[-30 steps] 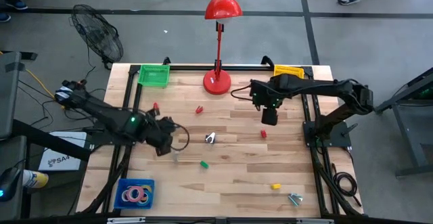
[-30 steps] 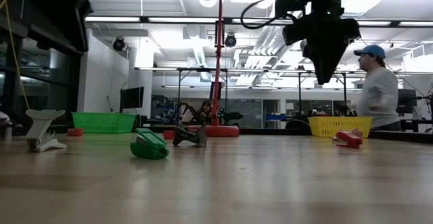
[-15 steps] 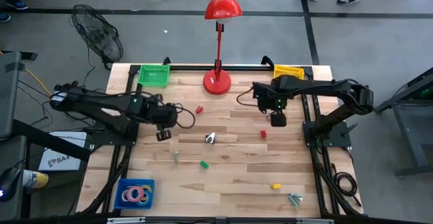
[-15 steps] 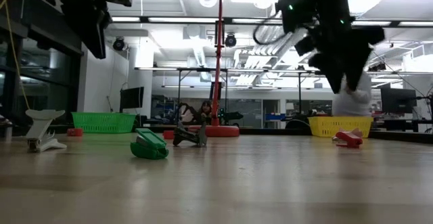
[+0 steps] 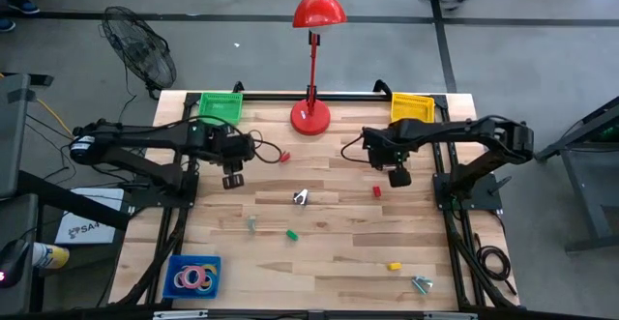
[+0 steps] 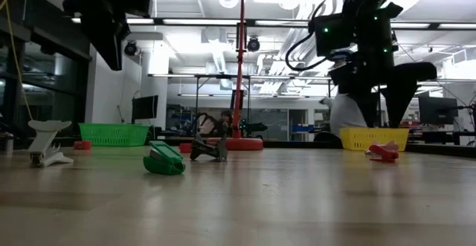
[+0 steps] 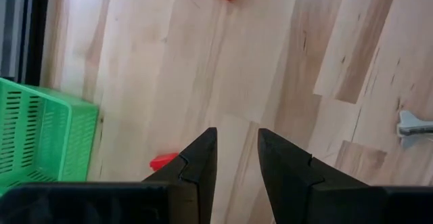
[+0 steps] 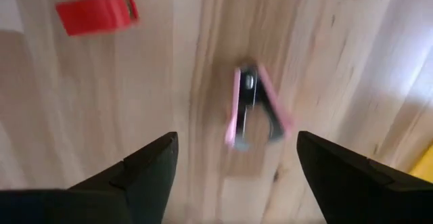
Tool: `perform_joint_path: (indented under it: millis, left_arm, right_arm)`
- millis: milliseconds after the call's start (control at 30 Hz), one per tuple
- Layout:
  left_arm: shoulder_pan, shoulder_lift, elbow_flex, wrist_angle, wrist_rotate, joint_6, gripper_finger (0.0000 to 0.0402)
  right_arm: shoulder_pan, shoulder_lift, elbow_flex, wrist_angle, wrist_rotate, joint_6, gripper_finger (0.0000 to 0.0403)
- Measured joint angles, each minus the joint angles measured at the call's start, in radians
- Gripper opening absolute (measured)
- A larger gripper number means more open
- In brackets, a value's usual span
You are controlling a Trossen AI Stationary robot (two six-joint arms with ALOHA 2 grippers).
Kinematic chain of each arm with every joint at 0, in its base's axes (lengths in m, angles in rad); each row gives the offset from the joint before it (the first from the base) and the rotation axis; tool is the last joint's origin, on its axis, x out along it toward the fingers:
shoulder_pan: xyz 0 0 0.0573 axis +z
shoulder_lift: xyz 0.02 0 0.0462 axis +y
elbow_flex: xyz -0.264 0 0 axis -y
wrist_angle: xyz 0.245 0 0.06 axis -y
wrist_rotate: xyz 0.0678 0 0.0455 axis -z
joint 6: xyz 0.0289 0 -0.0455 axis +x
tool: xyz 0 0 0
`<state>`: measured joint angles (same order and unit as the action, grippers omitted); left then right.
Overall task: Pick and place Stapler, Stapler remover, tape
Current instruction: Put the pink staple remover into the yellow basket
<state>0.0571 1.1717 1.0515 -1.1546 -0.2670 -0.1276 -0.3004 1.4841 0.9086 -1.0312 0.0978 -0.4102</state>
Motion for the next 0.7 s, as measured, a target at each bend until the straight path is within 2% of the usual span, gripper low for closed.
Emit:
perform_joint_path:
  millis: [233,400,700]
  left_arm:
    - [0.031,0.0,0.0,0.0,0.025,0.046,0.0104]
    - [0.03,0.0,0.0,0.001,0.025,0.048,0.0104]
    - [0.03,0.0,0.0,0.001,0.026,0.048,0.0104]
  right_arm:
    - [0.008,0.0,-0.036,0.116,0.04,-0.096,0.0294]
    - [-0.015,0.0,-0.079,0.167,-0.001,-0.115,0.0294]
    - [-0.021,0.002,-0.198,0.229,0.001,-0.15,0.0294]
